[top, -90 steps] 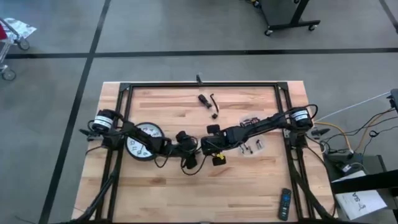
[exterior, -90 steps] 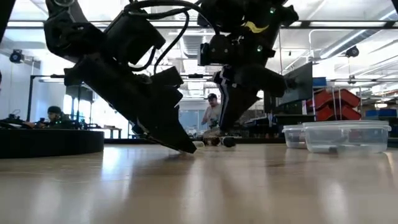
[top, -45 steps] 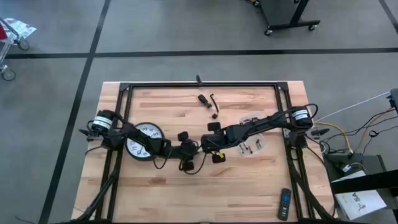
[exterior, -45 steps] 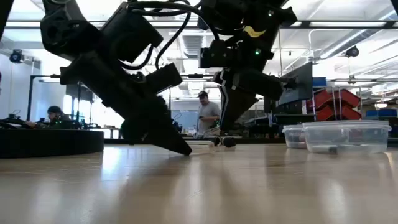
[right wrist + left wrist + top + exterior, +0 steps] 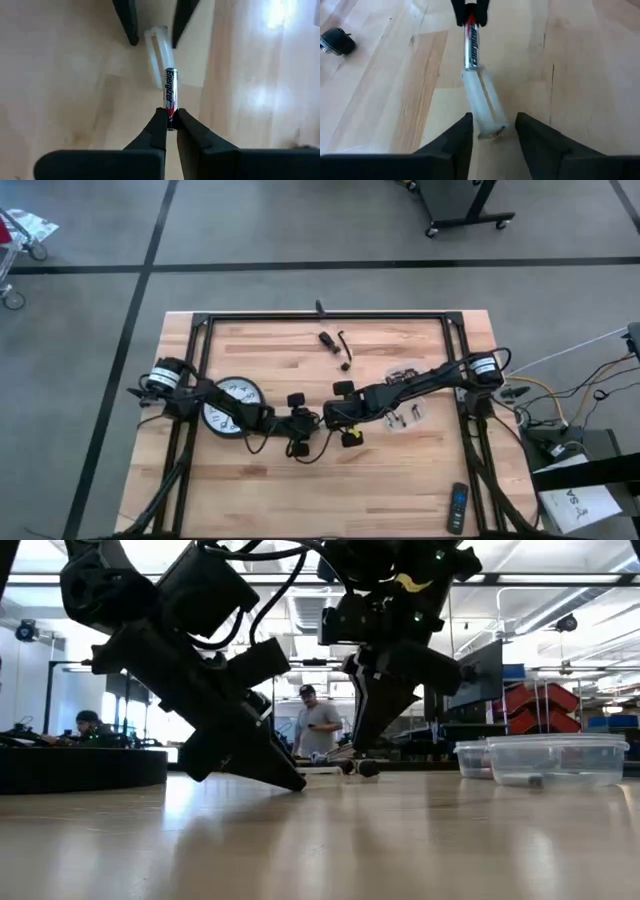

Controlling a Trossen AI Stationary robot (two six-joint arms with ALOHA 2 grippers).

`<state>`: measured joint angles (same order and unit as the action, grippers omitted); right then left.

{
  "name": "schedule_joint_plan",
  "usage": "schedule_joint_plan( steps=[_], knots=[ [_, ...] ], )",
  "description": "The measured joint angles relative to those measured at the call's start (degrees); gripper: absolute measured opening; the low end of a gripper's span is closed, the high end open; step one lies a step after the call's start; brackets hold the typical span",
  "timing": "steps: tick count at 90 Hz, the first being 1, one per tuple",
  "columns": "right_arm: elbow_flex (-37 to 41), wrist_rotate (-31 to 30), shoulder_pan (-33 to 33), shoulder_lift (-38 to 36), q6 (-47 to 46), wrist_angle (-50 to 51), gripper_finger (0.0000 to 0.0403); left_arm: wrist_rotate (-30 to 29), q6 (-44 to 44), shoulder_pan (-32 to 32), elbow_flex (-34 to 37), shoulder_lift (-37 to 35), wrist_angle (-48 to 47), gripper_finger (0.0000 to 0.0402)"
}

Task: Insert battery
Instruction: Insert the silver battery into the white flashlight battery holder

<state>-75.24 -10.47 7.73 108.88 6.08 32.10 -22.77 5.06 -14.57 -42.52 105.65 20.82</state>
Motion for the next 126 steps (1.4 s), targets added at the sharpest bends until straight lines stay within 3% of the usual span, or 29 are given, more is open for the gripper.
schedule_joint_plan(
  steps=[20,62,109,126],
  knots=[
    [0.0,0.0,-0.6,0.0,1.4,-1.6,0.0003,0.2,0.4,0.0,0.0,0.0,0.0,0.0159],
    [0.0,0.0,-1.6,3.5,3.6,-2.5,0.0003,1.3,1.1,-0.1,0.0,-1.5,-2.3,0.0143],
    [-0.2,-3.3,-0.5,2.3,3.5,-2.1,0.0003,1.6,7.6,0.0,0.0,-1.6,-2.1,0.0192],
    [-0.2,-3.1,0.0,2.1,3.4,-2.1,0.0003,2.0,7.4,0.1,0.1,0.4,2.1,0.0202]
  ],
)
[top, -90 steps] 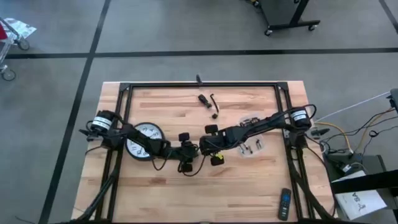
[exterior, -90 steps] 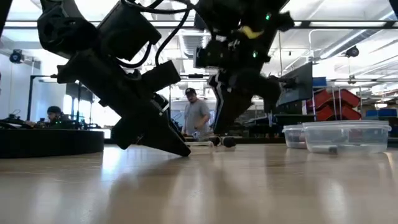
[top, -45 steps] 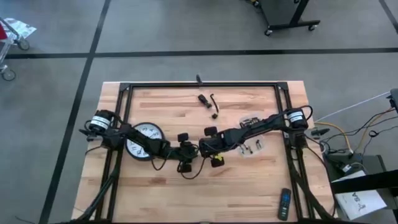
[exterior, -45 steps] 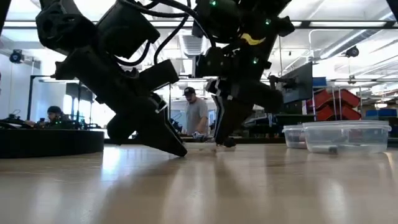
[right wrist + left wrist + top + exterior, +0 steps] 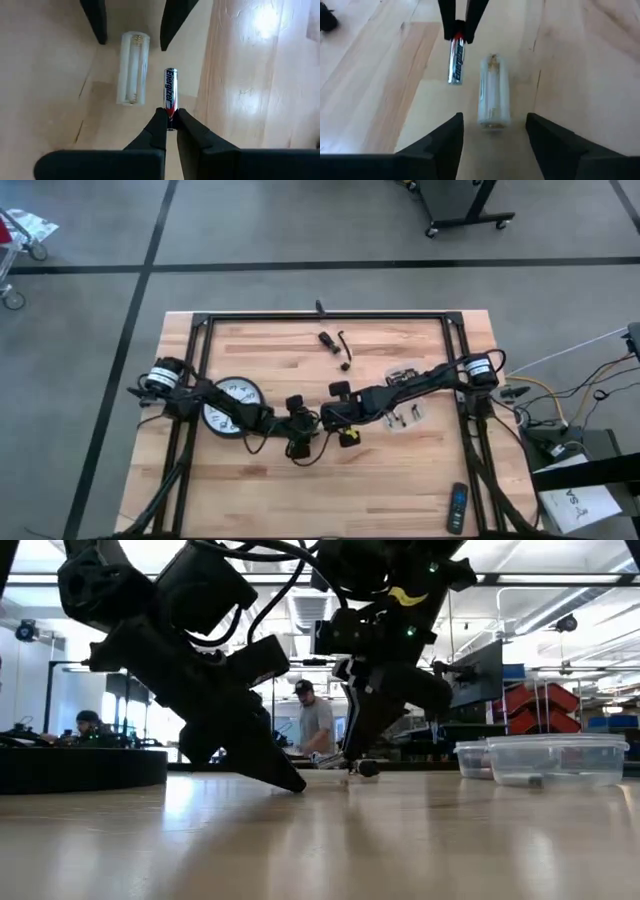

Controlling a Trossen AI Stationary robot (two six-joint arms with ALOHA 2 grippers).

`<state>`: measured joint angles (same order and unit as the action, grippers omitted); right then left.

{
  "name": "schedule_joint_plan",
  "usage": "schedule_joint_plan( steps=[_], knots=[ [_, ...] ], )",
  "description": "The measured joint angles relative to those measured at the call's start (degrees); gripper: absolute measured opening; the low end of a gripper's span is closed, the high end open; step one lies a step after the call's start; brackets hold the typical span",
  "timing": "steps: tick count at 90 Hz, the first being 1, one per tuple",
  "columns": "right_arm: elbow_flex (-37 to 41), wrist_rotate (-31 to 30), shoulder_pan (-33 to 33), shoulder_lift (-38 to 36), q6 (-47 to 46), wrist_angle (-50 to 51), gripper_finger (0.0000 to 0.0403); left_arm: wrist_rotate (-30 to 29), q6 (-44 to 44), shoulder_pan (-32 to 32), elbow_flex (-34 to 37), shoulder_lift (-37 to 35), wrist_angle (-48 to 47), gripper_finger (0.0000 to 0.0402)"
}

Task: Insert battery
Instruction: Insert the silver battery into the white flashlight battery holder

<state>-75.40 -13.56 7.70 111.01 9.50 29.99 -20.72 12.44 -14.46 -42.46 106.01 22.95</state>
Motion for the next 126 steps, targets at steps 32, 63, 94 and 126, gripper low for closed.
schedule_joint_plan(
  steps=[32,63,94,126],
  knots=[
    [0.0,0.5,1.2,-0.1,-0.5,-0.1,0.0003,-0.4,0.8,0.0,-0.1,1.4,1.8,0.0181],
    [-1.8,0.7,2.0,-0.2,-2.1,0.1,0.0003,1.2,1.8,0.0,-0.2,1.5,1.8,0.0093],
    [-2.7,4.6,2.5,0.4,-6.0,3.1,0.0003,1.1,2.5,0.0,-0.2,1.5,1.6,0.0085],
    [-2.5,4.6,2.5,1.2,-5.5,1.8,0.0003,0.9,2.4,0.0,-0.1,1.6,1.7,0.0078]
  ],
)
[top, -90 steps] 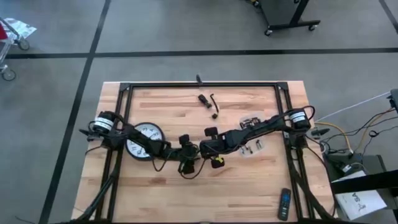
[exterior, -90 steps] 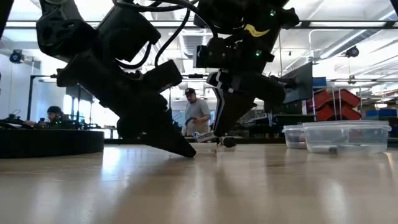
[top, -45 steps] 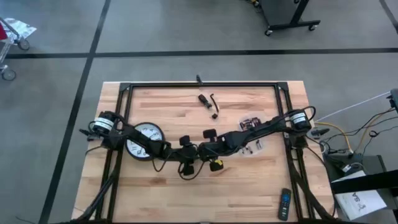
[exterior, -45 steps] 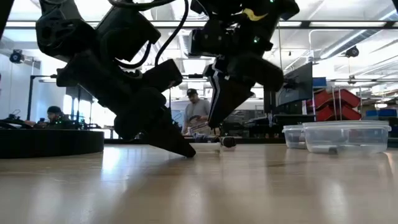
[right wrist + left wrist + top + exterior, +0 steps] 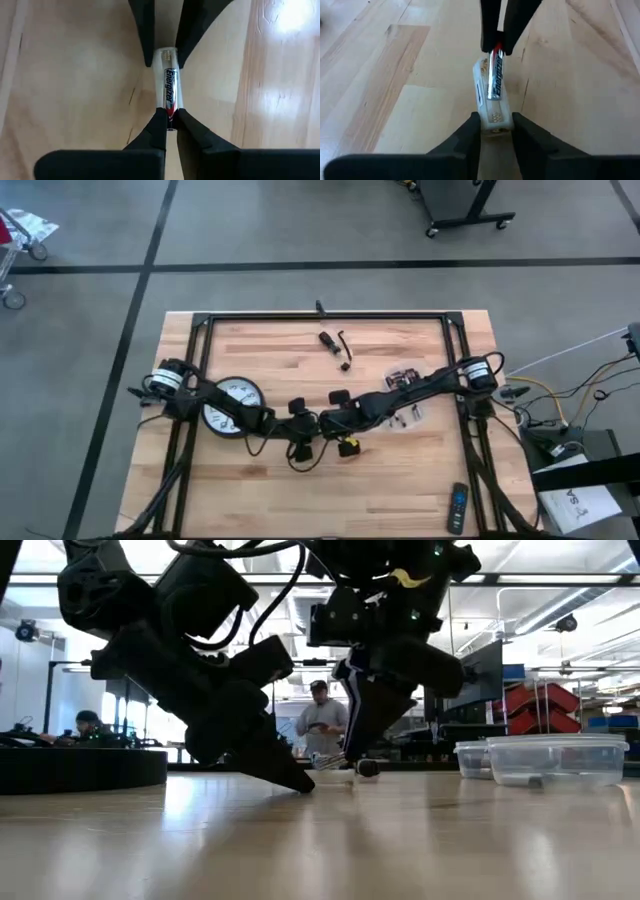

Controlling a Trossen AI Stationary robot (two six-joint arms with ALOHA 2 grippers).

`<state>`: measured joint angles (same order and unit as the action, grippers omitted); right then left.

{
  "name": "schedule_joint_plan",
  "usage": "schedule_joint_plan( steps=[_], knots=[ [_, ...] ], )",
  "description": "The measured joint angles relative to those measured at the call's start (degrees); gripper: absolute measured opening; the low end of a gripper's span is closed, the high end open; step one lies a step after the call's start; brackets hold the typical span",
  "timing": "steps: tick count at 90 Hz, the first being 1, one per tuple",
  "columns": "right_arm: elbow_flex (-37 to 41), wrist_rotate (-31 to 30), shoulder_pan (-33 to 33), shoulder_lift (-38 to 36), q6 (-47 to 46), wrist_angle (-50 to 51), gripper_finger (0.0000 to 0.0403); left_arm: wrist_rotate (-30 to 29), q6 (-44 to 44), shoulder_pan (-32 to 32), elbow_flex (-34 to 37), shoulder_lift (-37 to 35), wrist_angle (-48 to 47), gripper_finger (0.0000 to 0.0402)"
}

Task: Insert battery
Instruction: Insert the silver battery into the white flashlight battery holder

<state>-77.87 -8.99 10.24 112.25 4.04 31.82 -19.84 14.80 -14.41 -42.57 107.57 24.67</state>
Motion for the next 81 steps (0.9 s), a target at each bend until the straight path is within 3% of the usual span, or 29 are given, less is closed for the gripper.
schedule_joint_plan(
  steps=[81],
  knots=[
    [-2.1,0.5,-0.8,3.2,3.0,-0.1,0.0003,-0.1,-0.1,0.0,0.1,0.1,1.2,0.0082]
  ],
)
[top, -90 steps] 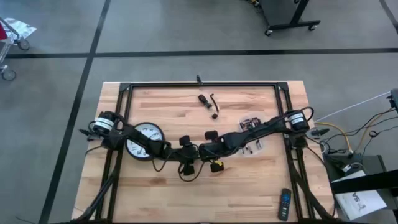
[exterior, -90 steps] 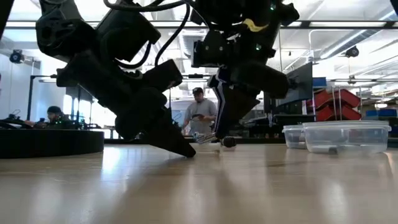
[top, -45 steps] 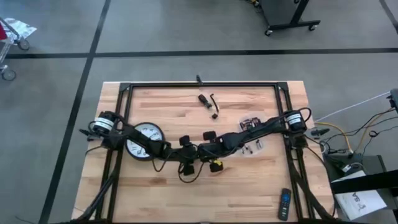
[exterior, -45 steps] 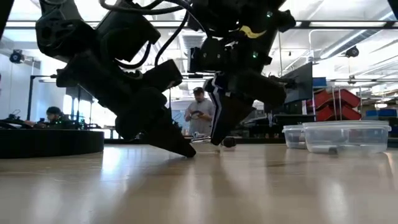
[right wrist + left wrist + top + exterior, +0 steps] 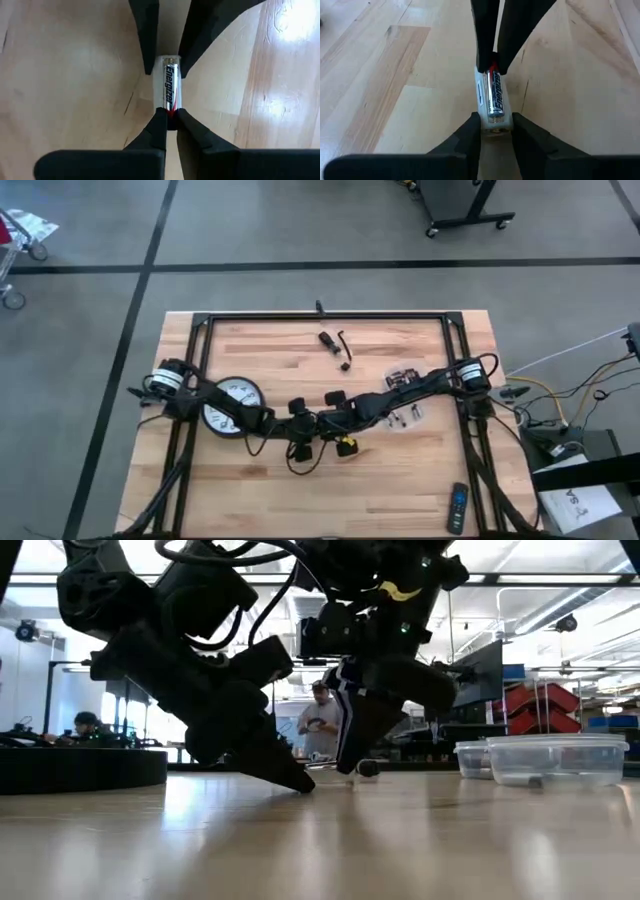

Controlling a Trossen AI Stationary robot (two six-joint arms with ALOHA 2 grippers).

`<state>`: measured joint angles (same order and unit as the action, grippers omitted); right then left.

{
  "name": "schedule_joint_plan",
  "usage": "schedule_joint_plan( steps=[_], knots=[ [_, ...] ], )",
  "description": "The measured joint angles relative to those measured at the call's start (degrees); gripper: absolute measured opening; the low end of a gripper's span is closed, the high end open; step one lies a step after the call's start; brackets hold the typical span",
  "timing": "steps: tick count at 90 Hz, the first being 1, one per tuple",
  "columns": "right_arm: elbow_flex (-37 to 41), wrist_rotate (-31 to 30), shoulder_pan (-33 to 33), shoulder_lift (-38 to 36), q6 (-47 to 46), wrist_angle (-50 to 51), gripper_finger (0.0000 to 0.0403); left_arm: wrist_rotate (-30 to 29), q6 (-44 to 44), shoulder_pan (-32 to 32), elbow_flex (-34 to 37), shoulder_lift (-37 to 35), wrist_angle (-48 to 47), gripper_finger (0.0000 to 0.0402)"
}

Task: Insert battery
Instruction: Insert the silver battery into the white flashlight battery holder

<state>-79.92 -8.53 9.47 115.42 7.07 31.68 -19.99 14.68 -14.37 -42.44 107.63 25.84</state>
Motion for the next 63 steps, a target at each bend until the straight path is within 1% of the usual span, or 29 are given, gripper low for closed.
schedule_joint_plan(
  steps=[29,63],
  knots=[
    [-0.5,0.2,-0.3,0.5,0.5,0.4,0.0003,0.0,0.0,0.0,0.0,0.0,0.1,0.0082],
    [-3.7,-0.2,-0.5,0.2,1.8,8.7,0.0003,-0.1,0.0,0.0,0.0,0.0,0.2,0.0082]
  ],
)
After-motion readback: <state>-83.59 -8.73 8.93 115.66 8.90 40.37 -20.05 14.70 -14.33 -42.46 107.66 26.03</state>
